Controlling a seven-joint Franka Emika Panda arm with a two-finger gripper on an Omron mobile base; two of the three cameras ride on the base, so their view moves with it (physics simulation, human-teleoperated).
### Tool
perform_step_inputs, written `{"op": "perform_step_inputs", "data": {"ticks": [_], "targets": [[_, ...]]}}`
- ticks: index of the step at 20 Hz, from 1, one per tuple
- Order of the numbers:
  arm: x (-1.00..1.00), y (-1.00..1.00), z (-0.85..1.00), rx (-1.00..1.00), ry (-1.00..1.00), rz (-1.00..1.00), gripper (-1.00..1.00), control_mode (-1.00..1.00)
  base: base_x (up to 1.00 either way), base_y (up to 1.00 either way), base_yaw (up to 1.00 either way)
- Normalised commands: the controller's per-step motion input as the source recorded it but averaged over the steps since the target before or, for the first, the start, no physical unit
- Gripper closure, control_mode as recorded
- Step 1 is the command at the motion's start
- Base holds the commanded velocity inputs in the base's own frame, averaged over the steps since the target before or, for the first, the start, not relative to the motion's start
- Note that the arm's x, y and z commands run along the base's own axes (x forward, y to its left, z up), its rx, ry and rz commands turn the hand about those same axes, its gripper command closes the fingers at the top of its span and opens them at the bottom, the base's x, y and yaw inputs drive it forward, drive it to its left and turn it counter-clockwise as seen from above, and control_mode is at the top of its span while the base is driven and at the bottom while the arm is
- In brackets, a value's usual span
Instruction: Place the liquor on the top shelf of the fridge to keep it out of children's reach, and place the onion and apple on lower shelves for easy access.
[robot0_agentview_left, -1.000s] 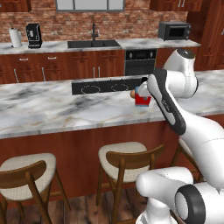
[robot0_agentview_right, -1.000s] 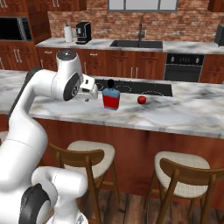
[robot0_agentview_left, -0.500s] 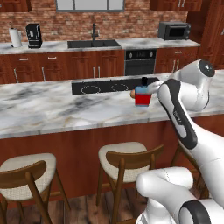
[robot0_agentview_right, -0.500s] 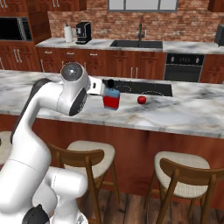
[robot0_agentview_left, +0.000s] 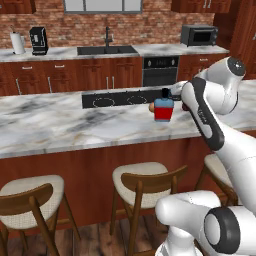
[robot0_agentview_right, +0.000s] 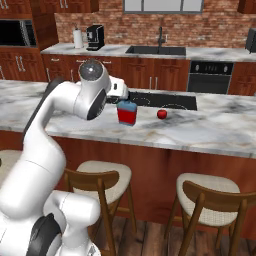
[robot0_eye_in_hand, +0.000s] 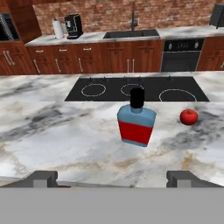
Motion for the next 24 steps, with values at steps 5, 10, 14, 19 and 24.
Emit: {"op": "perform_step_inputs", "data": {"ticks": [5, 10, 14, 19, 24], "targets": [[0.37, -0.15, 0.03, 0.00, 0.03, 0.00, -1.00, -1.00, 0.00, 0.00, 0.00], [0.34, -0.02, -0.25, 0.00, 0.00, 0.00, -1.00, -1.00, 0.00, 0.00, 0.00], [0.33, 0.00, -0.45, 0.00, 0.00, 0.00, -1.00, -1.00, 0.00, 0.00, 0.00], [0.40, 0.00, -0.51, 0.00, 0.00, 0.00, -1.00, -1.00, 0.00, 0.00, 0.00], [0.48, -0.01, -0.31, 0.00, 0.02, 0.00, -1.00, -1.00, 0.00, 0.00, 0.00]]}}
